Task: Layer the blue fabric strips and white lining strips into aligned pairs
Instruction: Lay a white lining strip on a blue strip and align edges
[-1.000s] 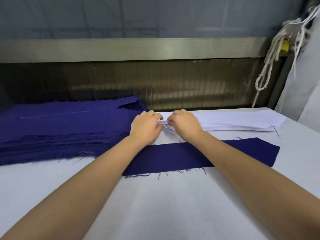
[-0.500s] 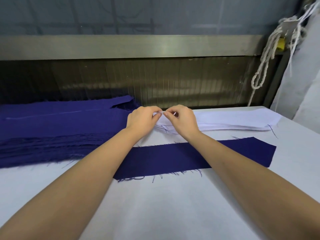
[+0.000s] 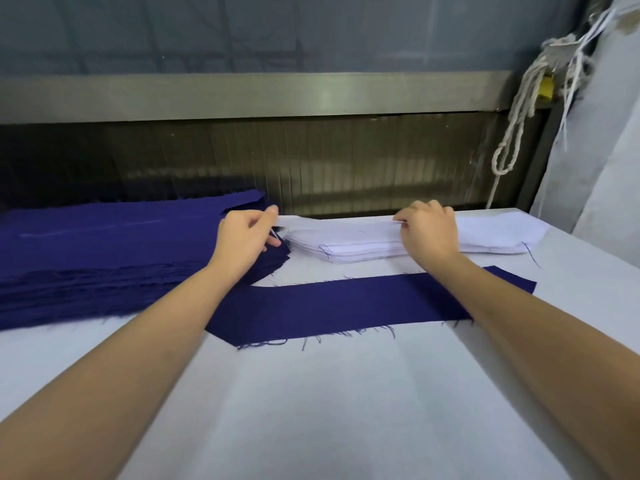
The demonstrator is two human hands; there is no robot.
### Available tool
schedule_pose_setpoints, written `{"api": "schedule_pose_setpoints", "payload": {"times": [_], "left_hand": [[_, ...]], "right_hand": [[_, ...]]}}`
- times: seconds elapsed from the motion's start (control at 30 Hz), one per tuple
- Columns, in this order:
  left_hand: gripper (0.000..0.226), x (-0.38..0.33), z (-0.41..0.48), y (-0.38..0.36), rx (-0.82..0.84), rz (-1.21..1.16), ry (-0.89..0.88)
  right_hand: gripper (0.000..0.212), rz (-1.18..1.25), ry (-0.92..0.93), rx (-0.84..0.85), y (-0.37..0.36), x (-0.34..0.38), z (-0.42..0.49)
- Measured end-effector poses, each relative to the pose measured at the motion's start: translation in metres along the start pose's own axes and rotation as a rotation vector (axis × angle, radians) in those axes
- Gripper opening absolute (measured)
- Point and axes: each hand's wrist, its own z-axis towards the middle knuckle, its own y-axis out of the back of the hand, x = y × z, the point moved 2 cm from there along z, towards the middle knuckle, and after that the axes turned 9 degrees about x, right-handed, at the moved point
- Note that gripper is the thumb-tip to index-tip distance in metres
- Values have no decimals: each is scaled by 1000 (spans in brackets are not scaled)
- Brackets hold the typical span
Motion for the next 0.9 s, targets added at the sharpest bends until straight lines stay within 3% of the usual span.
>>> {"api": "schedule_pose_setpoints", "payload": {"times": [0.1,0.27,0.47,0.6,0.73,0.9], "left_hand": [[36,4,-9,9,-66,-166,78],[7,4,-30,20,-50,-200,79],[24,8,-62,35,107,-132,72],[34,11,-75,43,164,-70,81],[25,17,-81,48,165,25,103],[12,17,-87,46,161,139,10]], "right_hand": [[35,-41,-43,24,6,-22,-8],[30,-12,7,-71,12,-44,-34],[21,66,108,-96,26,-57,-67],[18,109,76,-126,33,-67,-85],[19,262,-67,-52,32,-76,-93],[30,395,-51,-47,35,-75,-96]]}}
